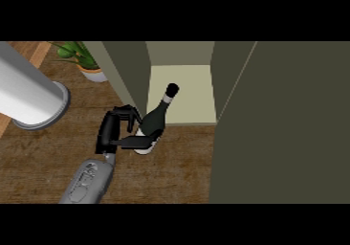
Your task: Pick up the wine, place it into the cabinet and close the cabinet
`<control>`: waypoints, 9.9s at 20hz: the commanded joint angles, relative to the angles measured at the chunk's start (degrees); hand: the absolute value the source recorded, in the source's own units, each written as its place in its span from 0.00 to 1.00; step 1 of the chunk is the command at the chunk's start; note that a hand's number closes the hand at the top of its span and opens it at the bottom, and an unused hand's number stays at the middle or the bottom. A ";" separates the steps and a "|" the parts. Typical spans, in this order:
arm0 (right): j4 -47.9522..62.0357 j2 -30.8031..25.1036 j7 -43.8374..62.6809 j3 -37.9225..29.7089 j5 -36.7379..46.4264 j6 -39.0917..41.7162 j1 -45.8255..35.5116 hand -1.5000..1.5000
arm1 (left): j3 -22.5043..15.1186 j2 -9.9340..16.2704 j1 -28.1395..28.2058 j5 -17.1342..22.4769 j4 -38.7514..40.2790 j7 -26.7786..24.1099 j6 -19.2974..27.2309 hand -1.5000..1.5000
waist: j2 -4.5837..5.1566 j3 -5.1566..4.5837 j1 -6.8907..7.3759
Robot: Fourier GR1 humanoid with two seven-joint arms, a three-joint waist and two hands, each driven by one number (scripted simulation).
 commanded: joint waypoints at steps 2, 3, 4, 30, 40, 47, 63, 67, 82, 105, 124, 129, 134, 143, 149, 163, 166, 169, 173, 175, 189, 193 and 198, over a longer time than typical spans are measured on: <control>-7.86 0.27 3.78 0.26 -5.43 -0.78 1.61 0.00 | -5.01 -2.07 -8.04 0.15 2.61 5.18 2.78 1.00 | 0.40 -0.22 -1.16; -5.36 -0.67 1.31 -1.30 -5.68 1.27 3.09 0.00 | -6.12 -2.05 -7.80 1.13 3.26 4.38 3.70 1.00 | 0.40 -0.20 -1.34; -4.87 -0.22 1.93 -1.31 -5.52 0.47 0.89 0.00 | -6.91 -2.05 -9.37 1.42 1.86 7.05 5.32 1.00 | 0.40 -0.20 -1.03; -2.59 0.38 -1.51 0.70 -6.14 3.70 0.59 0.00 | -12.85 -1.92 -14.93 -2.96 14.09 17.25 21.49 1.00 | 1.49 -0.24 -5.01; -1.88 0.33 -1.80 1.95 -5.53 4.47 0.25 0.00 | -9.62 0.37 -15.92 -0.48 13.02 17.58 22.25 1.00 | 1.99 -0.32 -6.29; -2.95 0.11 -1.94 1.48 -6.06 4.71 1.13 0.00 | -6.68 0.00 -16.65 1.08 12.34 16.59 26.09 1.00 | 1.95 -0.37 -6.98; 1.92 0.22 -4.83 1.50 -6.43 7.11 -0.31 0.00 | -15.46 2.02 -20.44 -11.59 15.90 20.24 31.42 1.00 | 2.06 -0.05 -8.28; -0.41 -0.39 -3.70 0.73 -7.30 6.94 0.32 0.00 | -16.06 0.97 -20.43 -12.00 15.02 22.38 31.99 1.00 | 1.78 -0.16 -8.30; 1.75 -0.96 -4.01 -0.42 -7.03 7.64 -0.74 0.00 | -17.19 2.49 -22.74 -23.67 19.85 34.74 35.40 0.00 | 2.07 -0.09 -8.14; -1.80 -0.93 -2.14 0.70 -8.81 6.80 0.83 0.00 | -11.02 -2.17 -32.92 -13.74 27.84 25.06 35.39 0.00 | 2.17 -0.47 -5.41; -7.46 -2.82 1.74 -0.39 -10.41 3.54 2.92 0.00 | -6.05 -2.19 -30.76 17.30 20.99 -3.50 30.21 0.00 | 0.80 -0.31 -2.05; -8.03 -1.70 2.57 2.06 -8.53 1.81 2.33 0.00 | -13.38 -2.19 -25.12 23.69 16.06 -7.63 30.66 0.00 | 0.58 -0.28 -1.32; -7.77 -1.24 -0.61 3.37 -5.31 2.70 5.37 0.00 | -18.86 -2.19 -19.06 20.36 4.42 -2.66 30.64 0.00 | -0.14 -0.20 0.28; -8.02 -2.36 1.58 2.75 -5.19 -0.27 2.65 0.00 | -21.69 0.50 -6.55 20.34 -13.16 -1.55 25.72 0.00 | -0.02 -0.22 0.93; -4.57 -1.79 -0.64 3.68 -1.71 -0.53 2.55 0.00 | -26.25 7.62 4.28 18.48 -28.21 2.49 22.95 0.00 | -0.06 -0.19 1.16; -6.65 -9.62 3.78 2.52 -5.27 5.76 2.77 1.00 | -20.79 21.51 23.57 27.08 -47.55 -1.03 6.36 0.00 | 0.03 -0.26 0.83; -7.07 -12.99 5.01 2.73 -5.66 8.83 0.19 1.00 | -16.66 23.96 21.78 31.24 -45.24 -0.86 0.45 1.00 | 0.22 -0.29 0.65; -8.57 -14.43 2.59 1.88 -1.70 10.64 2.93 1.00 | -13.14 26.71 23.25 33.88 -46.85 -0.99 -3.16 1.00 | 0.07 -0.26 0.14; -8.43 -12.12 3.23 2.19 -5.24 9.33 3.69 1.00 | -11.03 27.38 28.77 33.77 -49.79 -2.14 -5.31 1.00 | 0.21 -0.22 0.54; -5.36 -14.33 -1.28 -1.40 -7.72 13.51 3.63 1.00 | -7.22 27.89 25.95 37.04 -46.15 -1.39 -8.48 1.00 | 0.27 -0.20 0.22; -3.23 -10.42 12.95 15.01 -12.63 9.82 -10.96 1.00 | 0.33 30.77 31.23 40.79 -44.17 -4.98 -19.33 1.00 | 0.56 -0.28 1.33; -1.30 -1.93 13.71 23.46 -4.87 5.04 -18.42 1.00 | 2.60 31.40 33.30 41.34 -44.47 -5.50 -20.76 1.00 | 0.42 -0.30 1.34; -0.47 3.86 26.12 25.09 -6.69 -2.72 -30.57 1.00 | 2.40 30.98 34.18 41.38 -46.14 -4.10 -21.71 1.00 | 0.34 -0.35 1.41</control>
